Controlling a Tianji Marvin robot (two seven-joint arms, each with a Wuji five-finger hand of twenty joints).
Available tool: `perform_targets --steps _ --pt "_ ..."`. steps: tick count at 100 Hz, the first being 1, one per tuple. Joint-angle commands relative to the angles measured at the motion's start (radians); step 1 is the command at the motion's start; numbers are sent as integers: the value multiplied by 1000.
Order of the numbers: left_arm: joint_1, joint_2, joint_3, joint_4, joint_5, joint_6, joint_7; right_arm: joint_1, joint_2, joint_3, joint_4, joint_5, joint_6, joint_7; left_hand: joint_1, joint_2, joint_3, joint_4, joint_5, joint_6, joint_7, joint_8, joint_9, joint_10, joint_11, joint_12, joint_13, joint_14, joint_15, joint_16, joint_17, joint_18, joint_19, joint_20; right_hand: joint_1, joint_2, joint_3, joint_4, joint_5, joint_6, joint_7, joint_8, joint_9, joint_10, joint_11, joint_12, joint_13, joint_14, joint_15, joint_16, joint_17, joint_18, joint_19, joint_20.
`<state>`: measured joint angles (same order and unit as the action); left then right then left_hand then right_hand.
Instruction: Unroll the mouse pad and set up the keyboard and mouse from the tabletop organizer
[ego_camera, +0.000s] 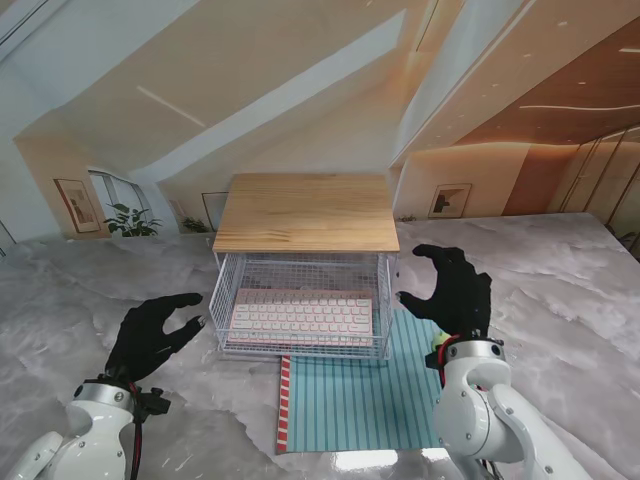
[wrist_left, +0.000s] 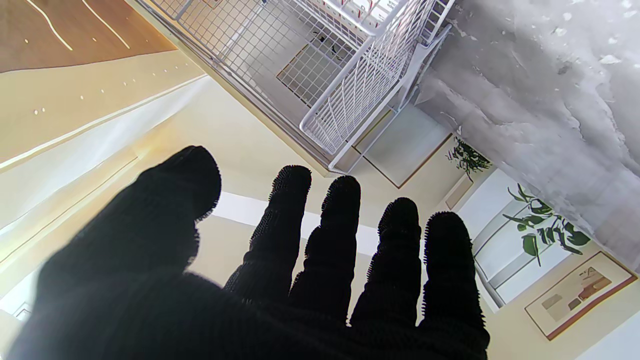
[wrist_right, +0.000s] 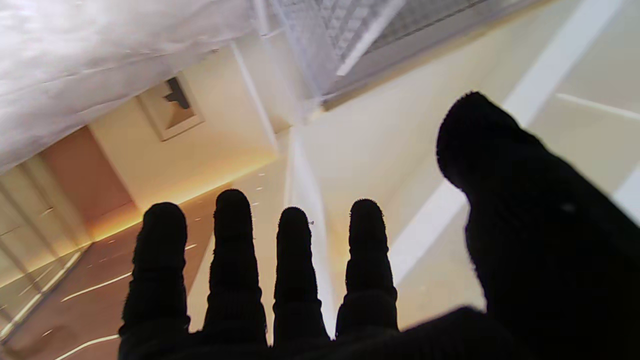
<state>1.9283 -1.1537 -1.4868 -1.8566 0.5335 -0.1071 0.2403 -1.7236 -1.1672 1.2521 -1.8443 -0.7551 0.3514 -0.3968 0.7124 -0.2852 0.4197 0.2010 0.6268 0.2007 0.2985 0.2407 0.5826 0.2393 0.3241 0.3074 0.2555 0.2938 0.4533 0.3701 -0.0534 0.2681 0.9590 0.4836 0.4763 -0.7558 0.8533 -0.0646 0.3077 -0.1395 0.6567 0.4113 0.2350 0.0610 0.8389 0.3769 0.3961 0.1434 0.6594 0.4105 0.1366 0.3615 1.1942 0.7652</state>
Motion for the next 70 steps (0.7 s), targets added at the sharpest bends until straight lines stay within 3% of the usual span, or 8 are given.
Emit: perform_targets --steps 1,27,59,70 --pt "5 -2 5 -8 1 -2 -9 33 -9 -25 -28 7 -25 27 7 30 -20 30 0 -1 -12 2 -9 4 -7 -14 -35 11 -5 -2 -16 -22 -13 -14 -1 19 19 16 1 19 -24 -10 19 -8 -15 -4 4 -15 -16 -9 5 -5 -21 24" --pt "6 -3 4 -12 3 5 -9 156 -10 -160 -22 72 -48 103 11 27 -20 30 -1 2 -15 2 -12 7 -7 -14 -38 11 -7 -3 -18 -23 -15 -15 4 14 71 16 89 108 -47 -31 170 15 -93 -15 92 -8 -81 -41 66 -24 -75 -61" --pt "1 -1 6 -20 8 27 -19 341 -13 -343 78 148 -45 227 12 13 -22 32 -1 5 -17 3 -14 10 -7 -14 -41 12 -6 -4 -19 -24 -15 -16 9 37 121 20 243 169 -87 -44 332 33 -162 -30 200 10 -114 -60 97 -10 -96 -140" --pt "-5 0 8 -24 6 36 -25 415 -19 -406 139 166 -39 251 14 13 -23 32 -3 8 -19 3 -16 11 -7 -14 -43 11 -7 -4 -20 -24 -17 -17 26 108 130 19 284 182 -101 -41 372 36 -181 -35 226 4 -120 -64 107 -24 -91 -163"
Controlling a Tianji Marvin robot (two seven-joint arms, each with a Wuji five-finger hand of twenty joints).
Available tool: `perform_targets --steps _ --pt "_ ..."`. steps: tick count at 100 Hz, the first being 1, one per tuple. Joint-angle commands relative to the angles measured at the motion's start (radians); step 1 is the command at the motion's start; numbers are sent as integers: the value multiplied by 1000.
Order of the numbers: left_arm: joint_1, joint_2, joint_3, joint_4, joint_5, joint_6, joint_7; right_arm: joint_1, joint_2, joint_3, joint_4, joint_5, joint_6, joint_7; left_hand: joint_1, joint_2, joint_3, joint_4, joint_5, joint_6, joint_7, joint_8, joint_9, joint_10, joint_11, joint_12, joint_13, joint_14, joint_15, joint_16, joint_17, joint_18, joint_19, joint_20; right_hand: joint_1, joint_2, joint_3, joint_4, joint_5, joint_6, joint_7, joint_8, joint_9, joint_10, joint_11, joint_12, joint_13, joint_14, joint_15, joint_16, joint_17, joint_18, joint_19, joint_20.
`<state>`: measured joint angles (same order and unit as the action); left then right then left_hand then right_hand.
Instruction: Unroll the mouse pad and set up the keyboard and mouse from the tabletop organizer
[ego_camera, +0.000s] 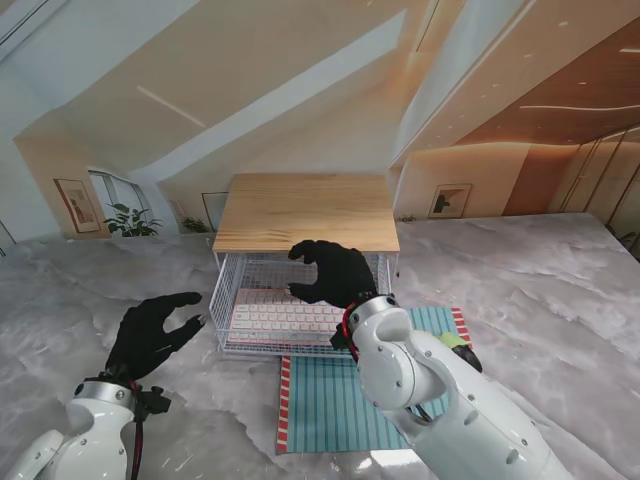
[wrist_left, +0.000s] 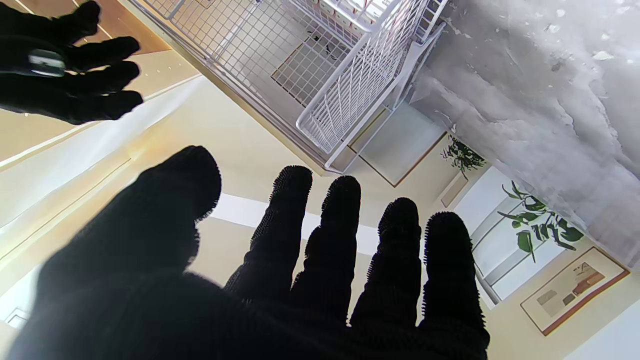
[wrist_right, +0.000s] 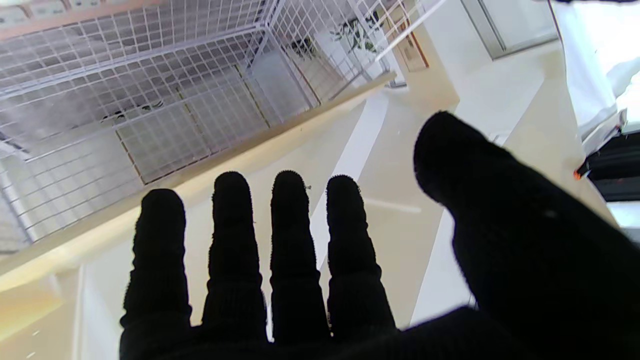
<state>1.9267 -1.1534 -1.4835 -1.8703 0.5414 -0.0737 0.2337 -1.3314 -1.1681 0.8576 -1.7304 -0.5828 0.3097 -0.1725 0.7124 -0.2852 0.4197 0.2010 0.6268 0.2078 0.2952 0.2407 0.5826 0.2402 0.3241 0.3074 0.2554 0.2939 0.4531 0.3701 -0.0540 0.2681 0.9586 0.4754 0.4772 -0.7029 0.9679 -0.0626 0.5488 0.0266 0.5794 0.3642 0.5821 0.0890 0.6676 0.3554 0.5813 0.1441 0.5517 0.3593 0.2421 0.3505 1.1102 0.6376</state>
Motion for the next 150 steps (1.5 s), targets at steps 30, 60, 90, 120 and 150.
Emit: perform_targets --steps 30,60,90,120,150 --pt "-22 3 15 -18 3 34 -38 201 -49 -152 189 100 39 106 14 7 -25 33 -1 3 -18 4 -18 11 -7 -14 -45 12 -6 -5 -19 -24 -14 -8 55 199 -38 16 125 40 -74 -5 82 9 -70 -34 56 -5 -65 -39 -19 -44 -29 -124" --pt "-48 8 35 -19 13 70 -62 347 -92 -278 352 155 64 149 14 -1 -28 33 -8 8 -22 3 -27 10 -7 -15 -49 11 -5 -6 -21 -26 -15 -9 45 245 -56 17 138 64 -119 -20 83 23 -124 -51 34 -3 -119 -63 -61 -74 -45 -214" --pt "-74 9 58 -13 23 103 -65 449 -151 -371 492 202 85 162 14 -9 -28 35 -19 17 -26 2 -37 11 -5 -15 -54 13 -4 -5 -23 -27 -14 -8 34 258 -66 22 110 77 -137 -25 35 30 -117 -46 -6 3 -113 -57 -84 -83 -36 -242" --pt "-121 15 93 -8 87 198 -83 492 -184 -411 572 220 88 165 -5 -76 -58 23 -77 76 -54 -12 -96 35 0 -16 -79 31 3 0 -32 -27 -11 -7 32 263 -68 24 97 79 -132 -23 20 32 -107 -41 -16 4 -104 -53 -87 -81 -23 -259" --pt "-189 23 147 25 144 299 -112 520 -207 -436 629 232 106 175 -9 -105 -68 9 -116 119 -73 -31 -141 66 16 -19 -63 68 39 17 -16 -10 29 11 27 269 -71 26 64 88 -131 -23 -28 42 -102 -39 -55 10 -103 -50 -123 -100 -29 -275"
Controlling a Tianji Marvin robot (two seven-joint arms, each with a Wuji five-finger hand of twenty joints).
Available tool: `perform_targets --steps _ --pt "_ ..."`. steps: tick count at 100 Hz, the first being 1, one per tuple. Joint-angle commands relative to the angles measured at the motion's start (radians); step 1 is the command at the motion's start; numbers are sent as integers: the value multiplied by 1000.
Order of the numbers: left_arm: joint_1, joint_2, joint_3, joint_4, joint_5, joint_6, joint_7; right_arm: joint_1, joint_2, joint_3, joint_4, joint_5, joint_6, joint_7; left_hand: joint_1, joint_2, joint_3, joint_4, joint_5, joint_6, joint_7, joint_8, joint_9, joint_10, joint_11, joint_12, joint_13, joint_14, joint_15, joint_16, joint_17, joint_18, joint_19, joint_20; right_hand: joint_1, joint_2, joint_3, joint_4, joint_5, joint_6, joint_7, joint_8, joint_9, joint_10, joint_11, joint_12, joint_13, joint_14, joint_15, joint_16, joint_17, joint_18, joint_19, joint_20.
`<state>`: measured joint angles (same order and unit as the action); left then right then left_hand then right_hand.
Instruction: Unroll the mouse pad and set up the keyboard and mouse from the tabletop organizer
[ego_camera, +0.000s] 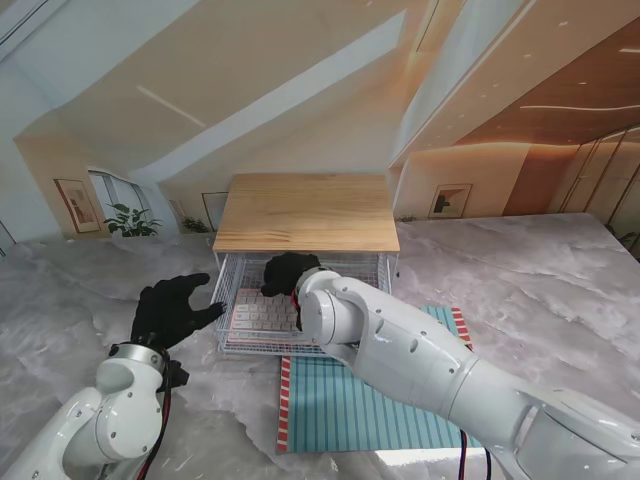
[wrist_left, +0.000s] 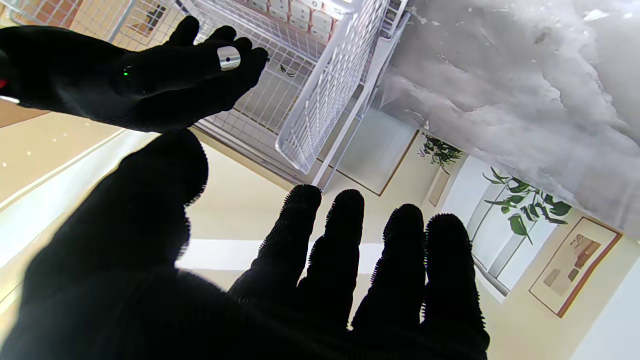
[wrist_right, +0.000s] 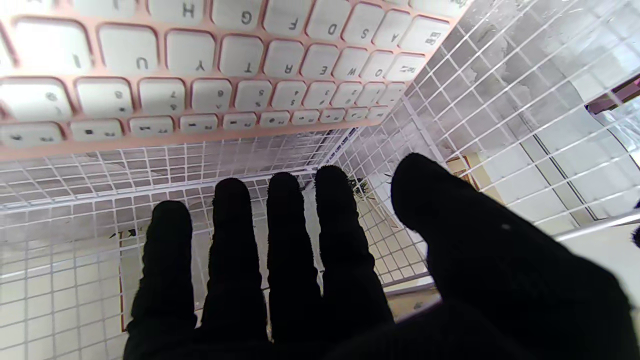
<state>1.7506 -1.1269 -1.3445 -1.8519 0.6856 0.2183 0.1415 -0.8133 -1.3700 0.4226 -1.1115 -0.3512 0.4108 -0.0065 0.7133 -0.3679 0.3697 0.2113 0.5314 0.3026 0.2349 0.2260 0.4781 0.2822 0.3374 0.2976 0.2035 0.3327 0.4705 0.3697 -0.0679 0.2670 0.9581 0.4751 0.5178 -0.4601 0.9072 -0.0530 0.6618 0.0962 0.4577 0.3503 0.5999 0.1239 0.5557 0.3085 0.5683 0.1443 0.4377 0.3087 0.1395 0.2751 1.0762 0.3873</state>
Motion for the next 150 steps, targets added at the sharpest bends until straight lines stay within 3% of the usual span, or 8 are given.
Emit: perform_targets --steps 1,49,82,107,150 --pt "-15 -4 10 8 1 10 -20 2 -6 -1 12 1 5 7 -10 -23 -18 -2 -21 25 -13 -16 -38 25 3 -9 -9 32 24 18 -1 -7 33 13 -14 27 -10 16 -50 19 -10 -9 -49 7 10 8 -45 10 10 0 -22 -26 4 -25" --pt "-121 -7 87 83 19 119 -21 33 -32 -17 91 9 7 1 -4 -43 15 -2 9 91 -12 -33 -22 102 36 3 71 104 141 64 78 39 144 77 -22 37 -8 18 -117 69 -33 -34 -148 26 5 4 -119 17 -1 -4 -63 -40 -9 -46" --pt "-141 -11 104 104 30 137 1 55 -61 -37 155 24 1 3 17 -63 66 12 119 128 54 -9 139 167 98 33 248 180 264 115 248 138 267 157 -21 43 -8 19 -135 81 -38 -54 -183 30 12 4 -146 19 1 -4 -78 -43 -9 -54" --pt "-136 -13 101 110 41 128 20 69 -83 -54 195 31 2 7 40 -92 122 21 211 128 143 30 298 173 145 54 413 202 339 145 424 198 332 201 -24 48 -9 19 -156 87 -38 -66 -217 33 15 3 -166 19 3 -3 -90 -46 -10 -59" --pt "-137 -9 102 126 73 110 27 86 -98 -68 221 43 16 26 71 -121 188 20 286 115 213 58 412 167 171 62 534 202 381 156 553 234 367 211 -26 49 -12 20 -167 92 -28 -77 -233 36 23 2 -178 20 9 -1 -97 -45 -8 -63"
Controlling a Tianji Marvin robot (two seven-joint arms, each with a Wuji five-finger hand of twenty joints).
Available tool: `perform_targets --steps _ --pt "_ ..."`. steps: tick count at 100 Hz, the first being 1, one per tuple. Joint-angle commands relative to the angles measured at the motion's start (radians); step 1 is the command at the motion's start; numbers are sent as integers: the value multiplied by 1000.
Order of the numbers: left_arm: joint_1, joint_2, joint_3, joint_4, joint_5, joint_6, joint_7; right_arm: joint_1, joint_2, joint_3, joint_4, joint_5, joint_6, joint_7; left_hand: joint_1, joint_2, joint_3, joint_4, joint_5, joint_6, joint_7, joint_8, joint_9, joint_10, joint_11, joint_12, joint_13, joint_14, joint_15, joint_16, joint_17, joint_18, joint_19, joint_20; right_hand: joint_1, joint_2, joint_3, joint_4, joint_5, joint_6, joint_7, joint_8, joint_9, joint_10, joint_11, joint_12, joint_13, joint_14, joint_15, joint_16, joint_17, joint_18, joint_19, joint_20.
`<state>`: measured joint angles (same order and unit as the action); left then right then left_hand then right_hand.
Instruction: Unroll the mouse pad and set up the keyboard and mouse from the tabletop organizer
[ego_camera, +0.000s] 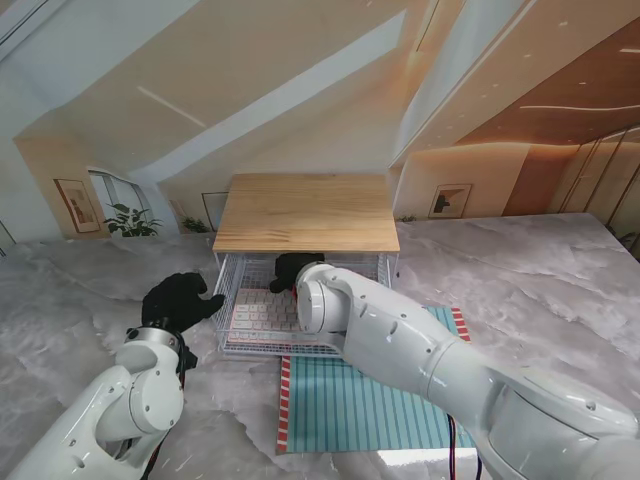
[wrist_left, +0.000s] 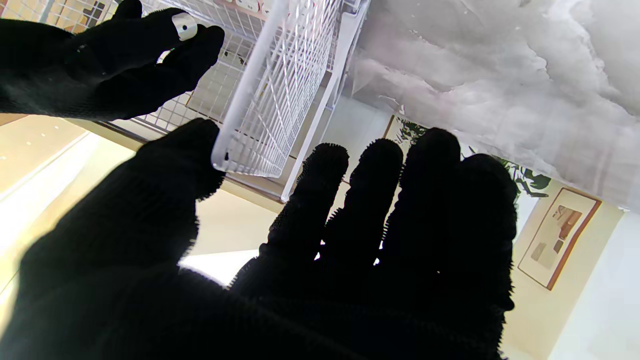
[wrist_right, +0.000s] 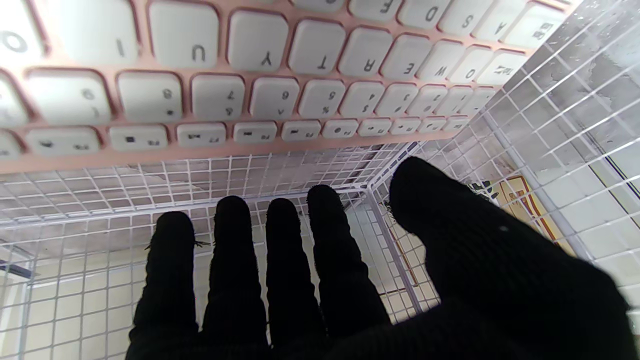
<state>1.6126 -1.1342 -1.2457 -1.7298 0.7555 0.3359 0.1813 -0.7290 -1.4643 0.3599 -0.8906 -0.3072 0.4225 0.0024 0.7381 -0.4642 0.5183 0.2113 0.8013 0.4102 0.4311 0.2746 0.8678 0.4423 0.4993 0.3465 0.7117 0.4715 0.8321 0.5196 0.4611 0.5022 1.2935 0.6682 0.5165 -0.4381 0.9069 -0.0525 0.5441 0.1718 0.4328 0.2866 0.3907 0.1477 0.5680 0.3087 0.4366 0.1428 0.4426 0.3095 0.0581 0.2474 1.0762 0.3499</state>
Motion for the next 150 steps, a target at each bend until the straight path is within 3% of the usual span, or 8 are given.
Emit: perform_targets --steps 1,24,26,39,62,91,126,150 --pt "1 -1 3 4 3 -8 -13 2 -4 -6 0 -1 5 18 47 -26 41 20 18 7 18 10 24 6 9 14 27 63 20 6 26 -1 32 18 -24 28 -11 19 -49 17 -3 -13 -24 11 10 2 -46 21 5 -2 -16 -17 -8 -26" --pt "-6 -2 13 18 14 -18 0 12 -10 -13 20 3 11 31 84 -43 73 14 62 -6 51 19 82 -5 24 17 86 58 40 9 85 9 54 14 -30 24 -13 19 -55 14 0 -17 -34 10 12 1 -54 21 6 -1 -21 -15 -8 -28" --pt "-7 -2 13 20 15 -20 2 13 -11 -14 22 3 10 32 95 -51 78 -5 65 -10 63 16 90 -8 24 16 94 56 42 7 92 9 58 9 -31 23 -14 19 -57 13 0 -18 -36 9 12 1 -55 19 6 -1 -22 -14 -8 -28" --pt "-12 -3 15 30 20 -32 17 19 -17 -19 39 3 10 35 146 -92 97 -40 86 -29 119 3 133 -19 38 17 137 51 56 7 129 16 79 -4 -45 10 -17 20 -75 12 -3 -21 -56 8 9 -1 -69 15 2 -3 -32 -7 -12 -30" --pt "-14 -3 17 39 28 -41 25 34 -39 -28 88 16 2 42 217 -129 99 -64 100 -42 214 -30 187 -28 52 16 191 45 73 6 179 26 104 -28 -54 9 -19 22 -97 13 0 -25 -79 8 11 -1 -83 12 -1 -4 -44 -8 -22 -35" --pt "-14 -3 18 42 26 -49 27 59 -60 -49 137 36 3 89 231 -128 99 -62 112 -40 257 -38 220 -31 64 17 226 43 85 8 214 32 119 -36 -55 12 -27 22 -77 25 11 -28 -45 20 18 -2 -67 25 9 -2 -61 7 -26 -34" --pt "-14 -4 19 43 20 -51 27 69 -48 -62 127 36 10 131 231 -129 103 -61 114 -33 280 -46 233 -28 70 17 238 46 90 8 224 37 128 -44 -53 17 -36 22 -33 9 16 -19 8 3 19 -3 -47 -1 13 -1 -122 -13 -61 -16" --pt "-14 -3 19 43 18 -56 25 71 -46 -68 129 45 13 153 229 -132 109 -59 122 -28 300 -49 252 -24 78 18 258 45 98 8 245 43 137 -50 -57 15 -41 24 24 11 59 42 110 14 54 17 5 16 81 33 -129 0 -65 47"
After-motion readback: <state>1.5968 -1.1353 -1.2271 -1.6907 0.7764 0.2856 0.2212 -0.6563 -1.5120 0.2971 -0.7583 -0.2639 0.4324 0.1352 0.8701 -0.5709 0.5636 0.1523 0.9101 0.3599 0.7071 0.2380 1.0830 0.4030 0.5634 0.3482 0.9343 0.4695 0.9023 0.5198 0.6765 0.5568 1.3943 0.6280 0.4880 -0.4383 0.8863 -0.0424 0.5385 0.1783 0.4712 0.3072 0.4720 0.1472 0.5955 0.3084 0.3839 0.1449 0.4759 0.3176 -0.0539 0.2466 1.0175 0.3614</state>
